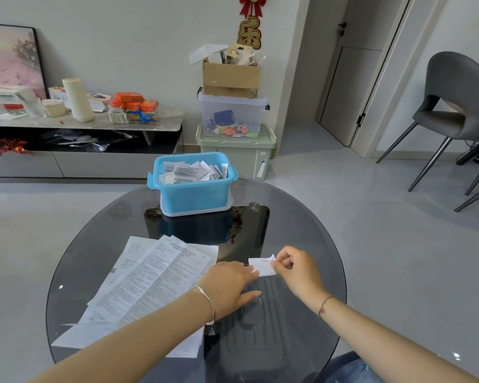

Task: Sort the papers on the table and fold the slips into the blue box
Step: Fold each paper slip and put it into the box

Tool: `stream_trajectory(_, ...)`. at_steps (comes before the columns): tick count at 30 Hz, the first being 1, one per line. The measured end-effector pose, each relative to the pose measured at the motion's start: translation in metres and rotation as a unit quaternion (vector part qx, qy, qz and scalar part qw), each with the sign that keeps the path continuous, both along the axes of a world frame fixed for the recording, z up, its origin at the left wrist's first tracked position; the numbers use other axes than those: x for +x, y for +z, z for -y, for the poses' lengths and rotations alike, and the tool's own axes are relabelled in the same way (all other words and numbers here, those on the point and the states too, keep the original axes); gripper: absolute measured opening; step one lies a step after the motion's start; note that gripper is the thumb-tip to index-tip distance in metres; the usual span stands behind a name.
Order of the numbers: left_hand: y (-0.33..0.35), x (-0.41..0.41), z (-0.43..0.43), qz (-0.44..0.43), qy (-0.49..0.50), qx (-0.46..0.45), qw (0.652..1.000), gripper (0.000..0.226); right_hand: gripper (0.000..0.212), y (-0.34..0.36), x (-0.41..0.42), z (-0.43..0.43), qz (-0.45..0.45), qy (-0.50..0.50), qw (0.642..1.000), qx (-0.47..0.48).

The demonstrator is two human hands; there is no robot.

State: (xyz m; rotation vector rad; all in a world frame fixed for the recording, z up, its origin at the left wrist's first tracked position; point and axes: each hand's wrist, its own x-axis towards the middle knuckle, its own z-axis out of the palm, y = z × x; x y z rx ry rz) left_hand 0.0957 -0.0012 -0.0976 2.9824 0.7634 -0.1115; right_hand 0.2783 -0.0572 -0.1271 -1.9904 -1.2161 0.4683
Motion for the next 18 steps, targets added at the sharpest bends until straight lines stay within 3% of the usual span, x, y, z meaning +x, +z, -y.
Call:
stream_trajectory(8,0.000,0.008,0.003,0.009,0.002,-0.024,1.000,0.063,0.011,0.006,-0.002,0.009,0.081,0.054,0.994,0.039)
stream_trajectory(10,-0.002,0.009,0.002,-0.007,-0.020,0.000,1.000,0.073,0.010,0.008,0.004,0.014,0.191,0.097,0.972,0.097)
stream_trajectory(13,-0.007,0.009,0.005,-0.025,-0.030,0.014,0.999,0.077,0.028,0.006,0.010,0.024,0.334,0.195,0.912,0.133)
stream_trajectory(18,-0.010,0.011,0.005,0.005,-0.038,0.031,0.999,0.100,0.040,-0.004,0.009,0.032,0.407,0.241,0.873,0.117)
